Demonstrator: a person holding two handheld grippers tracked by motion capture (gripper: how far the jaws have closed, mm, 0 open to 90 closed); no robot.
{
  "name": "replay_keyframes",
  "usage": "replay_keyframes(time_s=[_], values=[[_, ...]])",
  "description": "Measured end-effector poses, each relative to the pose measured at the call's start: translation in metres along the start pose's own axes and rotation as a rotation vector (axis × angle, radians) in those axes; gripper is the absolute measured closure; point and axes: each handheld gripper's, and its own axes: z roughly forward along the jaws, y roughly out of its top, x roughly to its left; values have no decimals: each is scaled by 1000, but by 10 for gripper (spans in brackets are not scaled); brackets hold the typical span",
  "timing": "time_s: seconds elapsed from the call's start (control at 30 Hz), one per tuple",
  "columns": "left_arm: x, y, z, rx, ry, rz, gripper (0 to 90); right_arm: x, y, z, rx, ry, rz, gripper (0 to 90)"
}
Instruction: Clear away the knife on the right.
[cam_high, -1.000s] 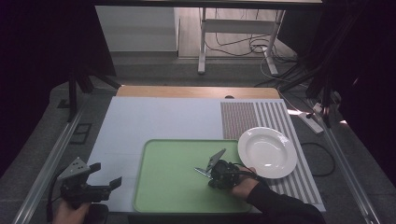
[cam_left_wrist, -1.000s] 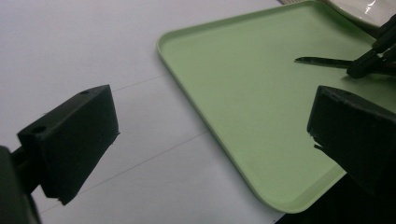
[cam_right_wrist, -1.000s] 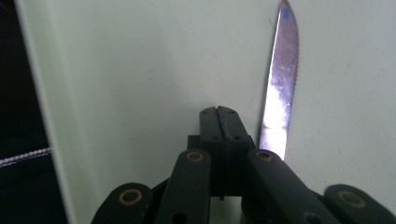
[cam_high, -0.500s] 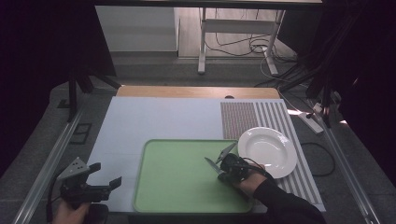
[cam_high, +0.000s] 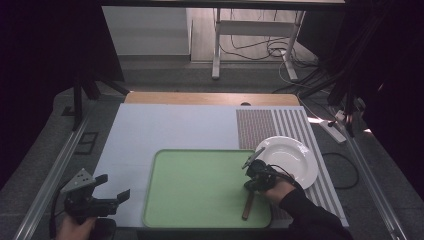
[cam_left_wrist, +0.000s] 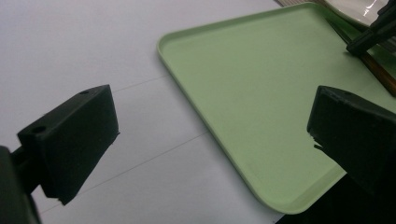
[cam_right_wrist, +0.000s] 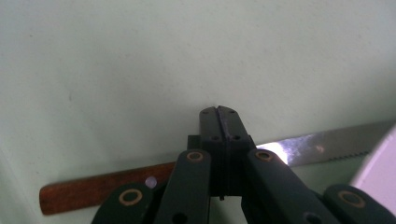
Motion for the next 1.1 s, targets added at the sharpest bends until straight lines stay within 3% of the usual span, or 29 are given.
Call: replay_keyframes(time_s=[0.67, 0.97, 1.1], values=[[0, 0, 0, -1, -3, 4, 19, -10, -12, -8, 29, -54, 46, 898], [-1, 0, 1, 5, -10, 14, 27, -5, -6, -14, -62, -25, 57, 844], [-1, 0, 1, 5, -18, 18, 28, -2, -3, -20, -128, 15, 46, 725]])
